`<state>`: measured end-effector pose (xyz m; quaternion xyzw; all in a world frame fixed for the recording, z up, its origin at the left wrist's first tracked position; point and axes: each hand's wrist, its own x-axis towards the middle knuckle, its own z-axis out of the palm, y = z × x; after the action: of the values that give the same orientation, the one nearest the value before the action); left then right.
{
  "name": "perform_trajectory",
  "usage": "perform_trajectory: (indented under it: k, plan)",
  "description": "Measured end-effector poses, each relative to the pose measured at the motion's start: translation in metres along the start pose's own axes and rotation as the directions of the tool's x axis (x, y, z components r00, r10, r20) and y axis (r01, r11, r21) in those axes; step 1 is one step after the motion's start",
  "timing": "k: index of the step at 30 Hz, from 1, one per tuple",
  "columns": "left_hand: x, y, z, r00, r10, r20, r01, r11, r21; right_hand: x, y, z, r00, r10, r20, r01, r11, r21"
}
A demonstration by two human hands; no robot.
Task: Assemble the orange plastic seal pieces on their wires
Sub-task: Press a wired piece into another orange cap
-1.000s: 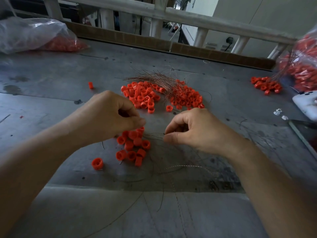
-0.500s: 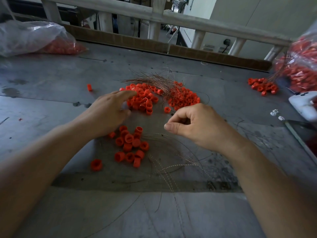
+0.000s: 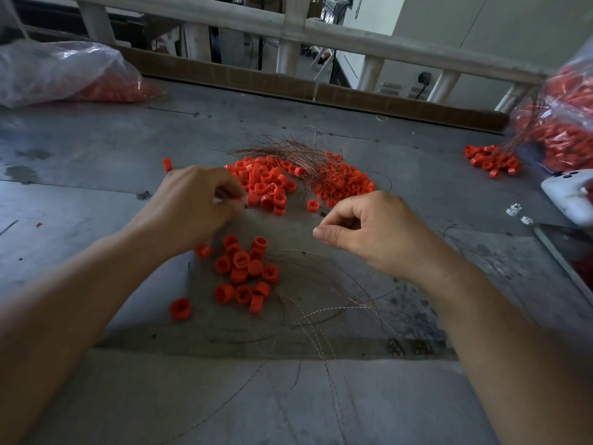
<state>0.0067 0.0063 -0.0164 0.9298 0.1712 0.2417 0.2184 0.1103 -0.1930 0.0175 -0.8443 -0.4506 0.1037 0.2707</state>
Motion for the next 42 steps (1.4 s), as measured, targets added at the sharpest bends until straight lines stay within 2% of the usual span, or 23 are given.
perform_trajectory:
  k: [3, 5, 8, 10, 12, 15, 17, 21, 26, 29, 32, 37, 42]
  plan:
    - [-0.005, 0.009, -0.005, 0.999, -0.007, -0.032, 0.002, 0.986, -0.165, 0.004, 0.007, -0.004, 0.995, 0.021, -0.095, -0.028, 0.997, -0.076]
    - [-0.009, 0.015, -0.006, 1.000, 0.003, -0.029, -0.009, 0.974, -0.227, 0.008, 0.016, -0.008, 0.973, 0.041, -0.227, -0.067, 0.992, -0.106]
    - [-0.014, 0.022, -0.007, 1.000, 0.004, -0.022, -0.010, 0.959, -0.282, 0.014, 0.029, -0.014, 0.887, 0.079, -0.454, -0.132, 0.988, -0.085]
    - [-0.016, 0.025, -0.007, 1.000, 0.009, -0.021, -0.015, 0.953, -0.302, 0.018, 0.036, -0.016, 0.840, 0.098, -0.534, -0.162, 0.984, -0.073]
    - [-0.017, 0.027, -0.008, 1.000, 0.016, -0.018, -0.021, 0.947, -0.320, 0.021, 0.042, -0.016, 0.853, 0.111, -0.510, -0.178, 0.980, -0.084]
    - [-0.018, 0.027, -0.007, 1.000, 0.028, -0.008, -0.029, 0.941, -0.338, 0.027, 0.043, -0.011, 0.926, 0.100, -0.363, -0.155, 0.980, -0.124]
    - [-0.018, 0.026, -0.007, 0.999, 0.033, -0.002, -0.032, 0.937, -0.349, 0.031, 0.044, -0.006, 0.946, 0.074, -0.315, -0.137, 0.974, -0.182]
    - [-0.018, 0.025, -0.006, 0.999, 0.040, 0.000, -0.037, 0.927, -0.374, 0.032, 0.043, -0.003, 0.911, -0.006, -0.412, -0.091, 0.973, -0.213]
    - [-0.018, 0.025, -0.007, 0.998, 0.056, -0.003, -0.054, 0.934, -0.353, 0.026, 0.038, -0.004, 0.871, -0.042, -0.489, 0.039, 0.999, -0.016]
    - [-0.019, 0.027, -0.009, 0.997, 0.069, -0.022, -0.072, 0.926, -0.369, 0.023, 0.034, -0.008, 0.825, -0.015, -0.565, 0.114, 0.984, 0.140]
    - [-0.019, 0.032, -0.013, 0.995, 0.098, -0.032, -0.102, 0.914, -0.393, 0.017, 0.028, -0.012, 0.794, -0.023, -0.608, 0.192, 0.958, 0.214]
    - [-0.023, 0.039, -0.017, 0.984, 0.174, -0.032, -0.170, 0.880, -0.443, 0.010, 0.016, -0.012, 0.826, -0.084, -0.558, 0.261, 0.933, 0.246]
    - [-0.026, 0.042, -0.020, 0.984, 0.176, -0.003, -0.157, 0.873, -0.462, 0.004, 0.007, -0.007, 0.868, -0.136, -0.478, 0.312, 0.898, 0.310]
